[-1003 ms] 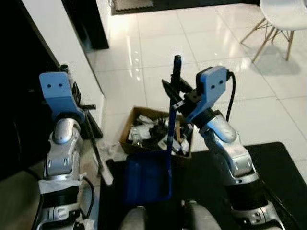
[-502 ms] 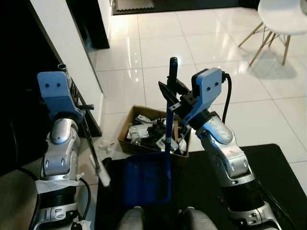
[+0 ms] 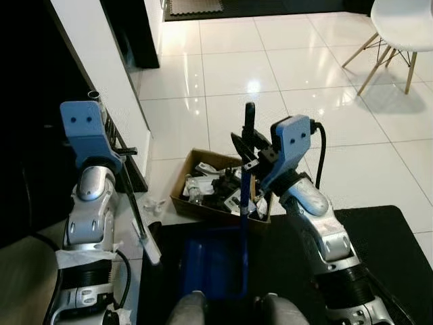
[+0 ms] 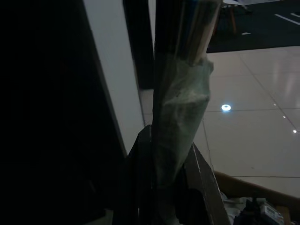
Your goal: Sweep floor
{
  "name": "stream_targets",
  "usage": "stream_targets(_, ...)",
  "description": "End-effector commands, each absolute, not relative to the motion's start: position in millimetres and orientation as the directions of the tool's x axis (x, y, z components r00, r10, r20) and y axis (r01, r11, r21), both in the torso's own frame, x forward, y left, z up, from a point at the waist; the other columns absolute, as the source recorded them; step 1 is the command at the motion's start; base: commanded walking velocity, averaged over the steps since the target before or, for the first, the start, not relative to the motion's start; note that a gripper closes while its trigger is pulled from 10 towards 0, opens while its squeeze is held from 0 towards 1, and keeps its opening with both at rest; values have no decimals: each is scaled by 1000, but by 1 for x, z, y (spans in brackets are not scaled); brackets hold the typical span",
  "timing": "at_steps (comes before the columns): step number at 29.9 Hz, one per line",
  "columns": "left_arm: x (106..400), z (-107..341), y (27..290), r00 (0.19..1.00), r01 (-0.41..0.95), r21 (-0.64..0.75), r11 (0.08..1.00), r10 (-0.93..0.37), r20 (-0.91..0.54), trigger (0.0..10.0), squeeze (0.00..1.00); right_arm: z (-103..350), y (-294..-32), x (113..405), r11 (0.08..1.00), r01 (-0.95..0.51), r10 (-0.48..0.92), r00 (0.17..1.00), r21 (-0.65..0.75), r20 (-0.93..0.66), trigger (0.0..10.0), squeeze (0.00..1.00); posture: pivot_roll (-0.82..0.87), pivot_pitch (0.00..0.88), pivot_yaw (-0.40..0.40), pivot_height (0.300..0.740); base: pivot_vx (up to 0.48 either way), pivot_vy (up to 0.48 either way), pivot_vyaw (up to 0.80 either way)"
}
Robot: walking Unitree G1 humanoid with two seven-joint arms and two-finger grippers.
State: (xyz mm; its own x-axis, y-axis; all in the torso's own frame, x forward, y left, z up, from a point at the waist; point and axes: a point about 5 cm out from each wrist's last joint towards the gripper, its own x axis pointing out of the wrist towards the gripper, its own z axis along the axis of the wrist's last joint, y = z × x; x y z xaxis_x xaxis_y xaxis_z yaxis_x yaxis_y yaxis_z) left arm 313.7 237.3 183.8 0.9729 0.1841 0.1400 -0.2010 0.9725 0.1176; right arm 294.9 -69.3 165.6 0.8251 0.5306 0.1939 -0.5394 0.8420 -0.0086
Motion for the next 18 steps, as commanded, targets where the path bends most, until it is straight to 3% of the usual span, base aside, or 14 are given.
stream_targets(1, 317, 190, 237, 969, -198, 136, 971, 173, 179, 10000, 0, 165, -74, 290, 852, -522, 516, 831, -29, 207, 10000, 0, 35, 130, 55, 740, 0, 0, 0)
stream_targets(11, 330, 191, 237, 973, -106, 174, 979, 66, 221, 10000, 0, 143, -79, 285, 861, -504, 508, 848, -69, 151, 10000, 0, 31, 190, 60, 740, 0, 0, 0)
stream_targets(18, 340, 176, 233, 982, 25, 219, 975, -65, 180, 10000, 0, 139, -85, 280, 844, -504, 530, 835, -182, 148, 10000, 0, 13, 265, 55, 740, 0, 0, 0)
